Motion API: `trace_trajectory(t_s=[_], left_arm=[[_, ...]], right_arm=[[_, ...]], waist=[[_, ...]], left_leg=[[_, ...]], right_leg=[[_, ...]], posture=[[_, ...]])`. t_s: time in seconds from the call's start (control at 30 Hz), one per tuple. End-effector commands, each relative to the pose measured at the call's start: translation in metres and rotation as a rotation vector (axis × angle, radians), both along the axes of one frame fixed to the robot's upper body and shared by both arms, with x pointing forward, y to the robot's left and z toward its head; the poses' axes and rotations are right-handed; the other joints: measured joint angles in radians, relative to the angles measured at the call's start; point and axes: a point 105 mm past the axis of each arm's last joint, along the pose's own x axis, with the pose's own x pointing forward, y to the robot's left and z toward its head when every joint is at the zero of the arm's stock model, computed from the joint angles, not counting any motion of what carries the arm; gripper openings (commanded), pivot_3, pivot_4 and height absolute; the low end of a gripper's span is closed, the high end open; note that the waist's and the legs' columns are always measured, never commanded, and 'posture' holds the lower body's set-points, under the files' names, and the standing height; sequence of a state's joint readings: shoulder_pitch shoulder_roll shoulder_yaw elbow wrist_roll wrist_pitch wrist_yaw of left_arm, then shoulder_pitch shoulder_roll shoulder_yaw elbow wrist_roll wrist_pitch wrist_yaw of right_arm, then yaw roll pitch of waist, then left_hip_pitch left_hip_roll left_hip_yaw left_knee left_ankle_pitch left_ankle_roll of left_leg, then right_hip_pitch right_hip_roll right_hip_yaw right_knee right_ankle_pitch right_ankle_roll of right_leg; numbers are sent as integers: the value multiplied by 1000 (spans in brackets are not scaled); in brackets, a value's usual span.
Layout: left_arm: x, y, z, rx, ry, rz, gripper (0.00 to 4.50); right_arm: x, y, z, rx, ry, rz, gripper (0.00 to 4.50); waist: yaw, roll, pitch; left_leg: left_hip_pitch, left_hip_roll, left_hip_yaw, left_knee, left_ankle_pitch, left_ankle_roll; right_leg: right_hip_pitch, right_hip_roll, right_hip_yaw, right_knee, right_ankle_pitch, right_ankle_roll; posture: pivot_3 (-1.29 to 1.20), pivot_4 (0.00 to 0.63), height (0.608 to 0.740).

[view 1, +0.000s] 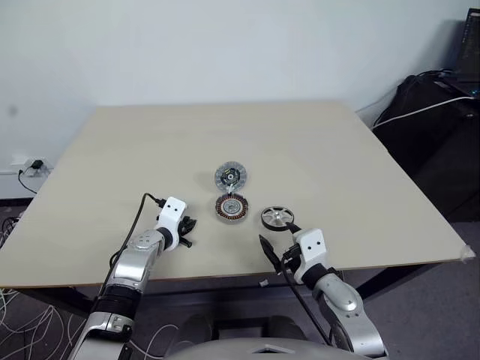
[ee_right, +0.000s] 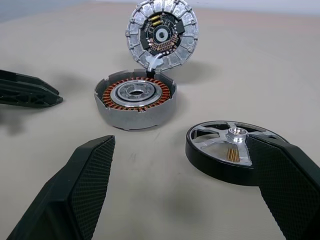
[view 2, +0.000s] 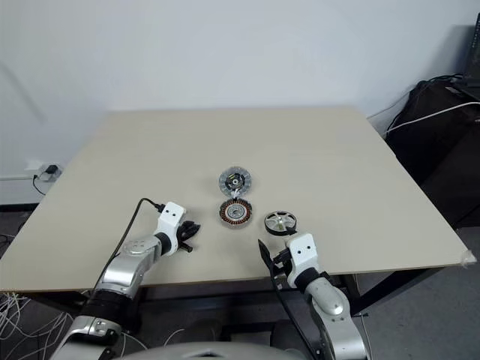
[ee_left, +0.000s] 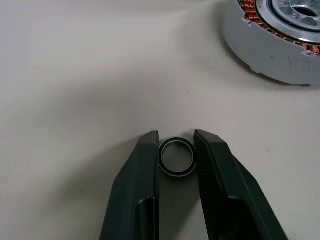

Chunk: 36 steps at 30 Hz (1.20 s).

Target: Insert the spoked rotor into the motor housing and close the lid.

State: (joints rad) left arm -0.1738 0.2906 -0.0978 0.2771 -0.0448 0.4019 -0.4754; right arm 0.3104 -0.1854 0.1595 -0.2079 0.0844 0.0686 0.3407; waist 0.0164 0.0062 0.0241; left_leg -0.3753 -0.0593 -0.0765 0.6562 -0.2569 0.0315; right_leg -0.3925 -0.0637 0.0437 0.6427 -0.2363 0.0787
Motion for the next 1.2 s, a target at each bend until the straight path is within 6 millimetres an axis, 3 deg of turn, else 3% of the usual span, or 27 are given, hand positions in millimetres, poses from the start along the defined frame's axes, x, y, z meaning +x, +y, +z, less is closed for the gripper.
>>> trace_trajectory(t_s=[0.03,0.4,0.83,1.2], left_arm=[[-5,-4,-4,7,24,-29,669],[6,-7,18,-40,-88,11,669],[24,-53,61,-106,-234,-115,669],[30,-96,52,-129,-166,-252,669]], right_arm=[[6,1,13,15,-57,-6,4500],[7,1,14,18,-56,-14,4500],[6,3,17,18,-53,-14,4500],[7,1,17,19,-56,-25,4500]], waist=[[0,0,-1],[0,1,-3],[0,0,-3],[-2,0,-2]], left_leg=[[0,0,0,0,0,0],[0,0,0,0,0,-1],[0,0,0,0,0,0],[-1,0,0,0,1,1]], right_leg=[[0,0,0,0,0,0],[0,0,0,0,0,0],[0,0,0,0,0,0],[0,2,1,0,0,0]], posture=[[0,0,740],[0,0,740],[0,0,740],[0,0,740]])
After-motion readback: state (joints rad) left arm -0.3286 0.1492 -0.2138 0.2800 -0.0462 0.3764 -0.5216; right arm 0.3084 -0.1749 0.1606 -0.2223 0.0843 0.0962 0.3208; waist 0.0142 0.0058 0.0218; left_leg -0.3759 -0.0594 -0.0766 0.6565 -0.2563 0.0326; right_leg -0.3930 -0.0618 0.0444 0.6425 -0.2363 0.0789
